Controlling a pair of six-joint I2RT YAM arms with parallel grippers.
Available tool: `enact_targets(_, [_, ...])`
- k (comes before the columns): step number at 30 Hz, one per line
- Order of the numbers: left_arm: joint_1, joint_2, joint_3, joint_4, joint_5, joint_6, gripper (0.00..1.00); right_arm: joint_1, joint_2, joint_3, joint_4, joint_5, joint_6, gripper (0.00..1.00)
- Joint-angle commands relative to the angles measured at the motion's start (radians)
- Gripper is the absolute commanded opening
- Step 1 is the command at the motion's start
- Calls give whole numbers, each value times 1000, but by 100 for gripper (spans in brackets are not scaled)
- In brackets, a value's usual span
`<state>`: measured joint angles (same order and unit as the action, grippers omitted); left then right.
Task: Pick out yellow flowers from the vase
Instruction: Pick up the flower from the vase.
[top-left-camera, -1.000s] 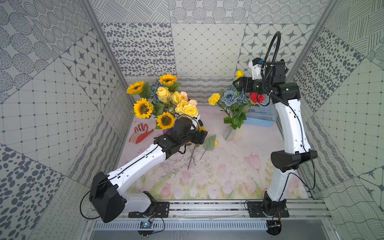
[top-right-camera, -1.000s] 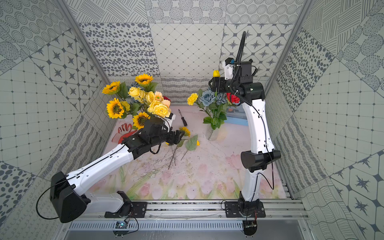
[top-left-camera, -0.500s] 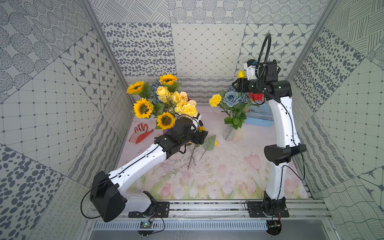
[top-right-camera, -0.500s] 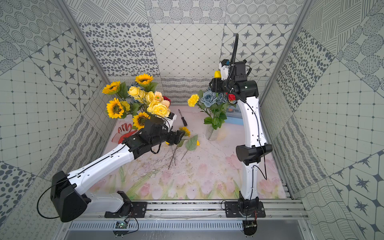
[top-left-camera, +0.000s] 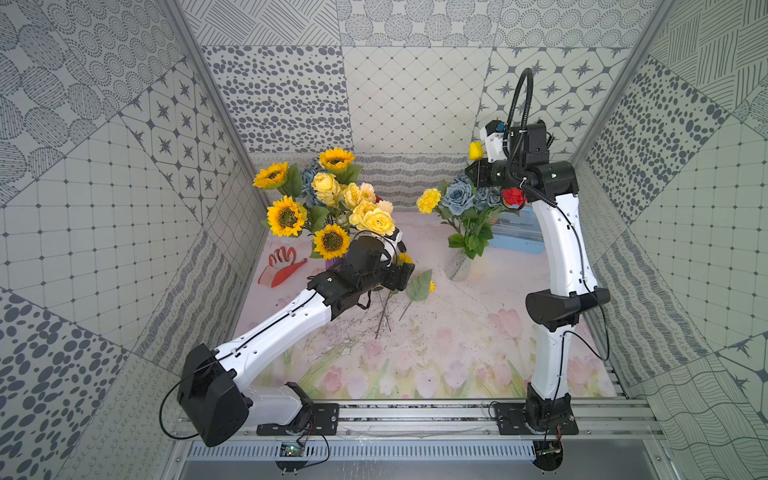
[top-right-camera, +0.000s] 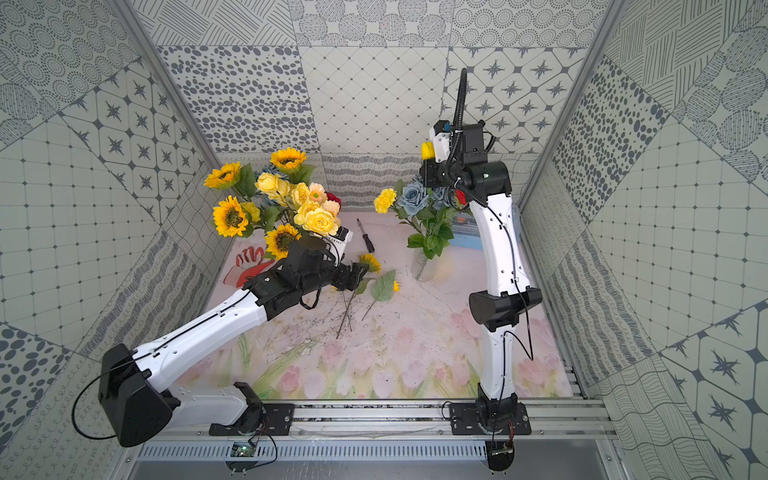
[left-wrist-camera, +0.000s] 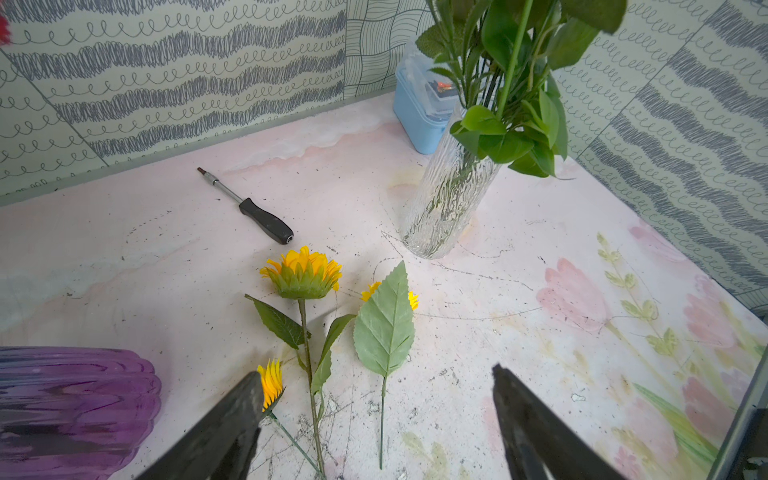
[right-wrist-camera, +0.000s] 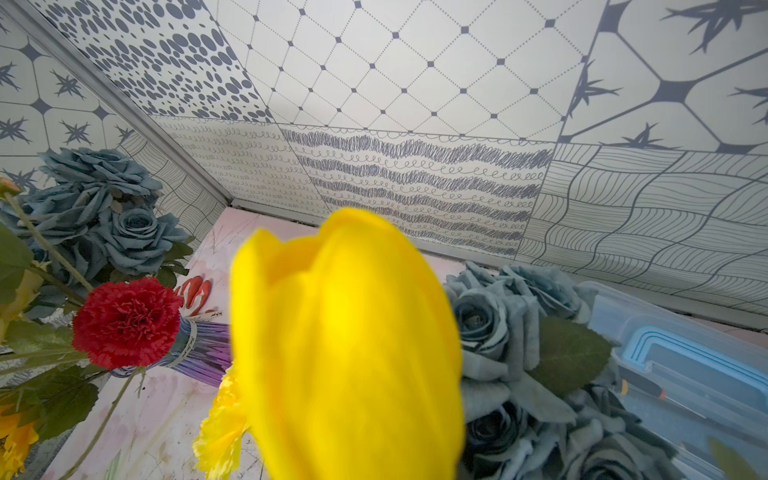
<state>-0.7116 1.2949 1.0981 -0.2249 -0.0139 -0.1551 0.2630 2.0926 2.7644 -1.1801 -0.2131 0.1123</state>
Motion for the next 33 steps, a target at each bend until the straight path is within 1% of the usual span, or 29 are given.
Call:
enact_targets(1, [3, -26, -10, 64, -18, 17, 86, 2, -36, 11, 7, 8, -19, 12])
enact_targets(5, [3, -37, -6, 55, -17, 21, 86, 2, -52, 18, 16, 0, -14, 4])
enact_targets(6, [3, -39, -4, 55, -15, 23, 86, 2, -58, 18, 19, 1, -13, 3])
enact_targets(10, [1, -48, 0, 62, -6, 32, 87, 5, -90, 18, 26, 17, -22, 3])
enact_targets(15, [2, -39, 12, 56, 13, 37, 89, 13, -144, 17, 25, 87, -62, 3])
enact_targets(21, [3, -27, 17, 74, 30, 31, 90, 23, -206, 18, 35, 123, -90, 4])
enact_targets(24, [1, -22, 27, 68, 45, 36, 93, 50, -244, 17, 51, 187, -122, 4])
enact_targets(25, [1, -18, 32, 65, 50, 38, 98, 61, -258, 17, 54, 213, -136, 4])
enact_targets(27, [3, -12, 47, 54, 65, 48, 98, 75, -284, 17, 50, 250, -158, 4])
enact_targets(29, [1, -10, 54, 56, 72, 50, 98, 77, -309, 14, 28, 243, -159, 4])
enact_targets(33, [0, -4, 65, 62, 105, 63, 98, 78, -361, -26, -47, 135, -136, 5])
